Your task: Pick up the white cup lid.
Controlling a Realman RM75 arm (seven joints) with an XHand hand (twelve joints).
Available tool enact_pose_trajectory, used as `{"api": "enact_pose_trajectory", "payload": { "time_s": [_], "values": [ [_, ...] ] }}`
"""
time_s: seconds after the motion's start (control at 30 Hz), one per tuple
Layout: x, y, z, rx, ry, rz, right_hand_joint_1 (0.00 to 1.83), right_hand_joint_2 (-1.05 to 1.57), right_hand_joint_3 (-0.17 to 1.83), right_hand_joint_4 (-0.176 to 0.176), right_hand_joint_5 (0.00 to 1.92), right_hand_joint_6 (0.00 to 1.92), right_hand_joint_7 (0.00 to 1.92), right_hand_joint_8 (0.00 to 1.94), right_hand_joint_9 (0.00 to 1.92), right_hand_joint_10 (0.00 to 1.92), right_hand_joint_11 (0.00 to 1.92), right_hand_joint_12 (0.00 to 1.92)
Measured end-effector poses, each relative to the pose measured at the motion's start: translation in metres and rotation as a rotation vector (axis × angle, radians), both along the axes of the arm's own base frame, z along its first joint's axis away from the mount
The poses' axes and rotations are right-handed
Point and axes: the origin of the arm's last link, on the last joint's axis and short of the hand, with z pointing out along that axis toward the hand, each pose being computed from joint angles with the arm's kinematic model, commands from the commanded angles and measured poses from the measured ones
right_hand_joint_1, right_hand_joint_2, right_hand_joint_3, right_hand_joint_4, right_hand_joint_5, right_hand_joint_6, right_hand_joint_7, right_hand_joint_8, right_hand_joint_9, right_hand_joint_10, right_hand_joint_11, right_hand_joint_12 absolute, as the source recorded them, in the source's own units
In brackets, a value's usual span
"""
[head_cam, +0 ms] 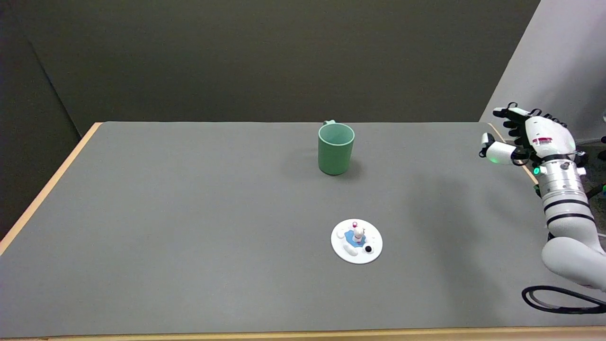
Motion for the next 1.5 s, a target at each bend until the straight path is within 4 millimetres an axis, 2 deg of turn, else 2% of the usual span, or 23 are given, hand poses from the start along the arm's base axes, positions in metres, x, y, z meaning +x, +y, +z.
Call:
{"api": "enact_pose_trajectory", "payload": {
  "time_s": [0.03,0.2,0.27,0.4,0.43,0.5,0.6,0.67,0.77,0.83,0.87,0.97,1.27,1.5],
  "values": [
    [-0.001,0.001,-0.001,0.005,-0.007,0.0,0.54,0.67,1.02,0.175,0.58,0.2,0.73,0.2,0.88,0.26,0.95,0.47],
    [-0.004,0.009,-0.008,0.043,-0.04,0.0,0.55,0.67,1.02,0.174,0.58,0.2,0.74,0.2,0.89,0.27,0.95,0.47],
    [-0.004,0.012,-0.014,0.064,-0.056,0.0,0.62,0.69,0.95,0.161,0.58,0.18,0.74,0.19,0.91,0.25,0.97,0.44],
    [-0.005,0.015,-0.027,0.113,-0.09,-0.005,0.62,0.69,0.95,0.149,0.56,0.18,0.74,0.2,0.91,0.25,0.97,0.45],
    [-0.006,0.016,-0.032,0.132,-0.103,-0.008,0.57,0.68,1.03,0.147,0.56,0.19,0.74,0.2,0.89,0.28,0.96,0.49],
    [-0.007,0.016,-0.041,0.163,-0.123,-0.014,0.58,0.68,1.03,0.141,0.55,0.19,0.74,0.2,0.89,0.27,0.96,0.5],
    [-0.008,0.016,-0.055,0.211,-0.148,-0.021,0.65,0.71,0.95,0.141,0.56,0.18,0.74,0.2,0.9,0.24,0.96,0.46],
    [-0.008,0.015,-0.066,0.246,-0.166,-0.027,0.61,0.7,1.04,0.135,0.56,0.19,0.74,0.19,0.88,0.27,0.95,0.5],
    [-0.008,0.013,-0.081,0.295,-0.188,-0.033,0.63,0.71,1.03,0.15,0.56,0.19,0.75,0.2,0.89,0.28,0.95,0.49],
    [-0.007,0.012,-0.092,0.333,-0.199,-0.036,0.67,0.73,0.97,0.144,0.56,0.18,0.75,0.2,0.89,0.26,0.96,0.46],
    [-0.007,0.011,-0.096,0.347,-0.202,-0.037,0.64,0.71,1.04,0.147,0.55,0.18,0.75,0.2,0.88,0.28,0.95,0.48],
    [-0.006,0.01,-0.111,0.4,-0.211,-0.044,0.63,0.72,1.04,0.127,0.53,0.18,0.74,0.2,0.87,0.27,0.94,0.48],
    [-0.009,0.006,-0.152,0.546,-0.23,-0.084,0.61,0.71,1.03,0.121,0.52,0.18,0.69,0.19,0.79,0.25,0.77,0.57],
    [-0.014,0.007,-0.178,0.641,-0.21,-0.122,0.61,0.7,1.03,0.094,0.5,0.19,0.63,0.18,0.75,0.24,0.65,0.63]
  ]
}}
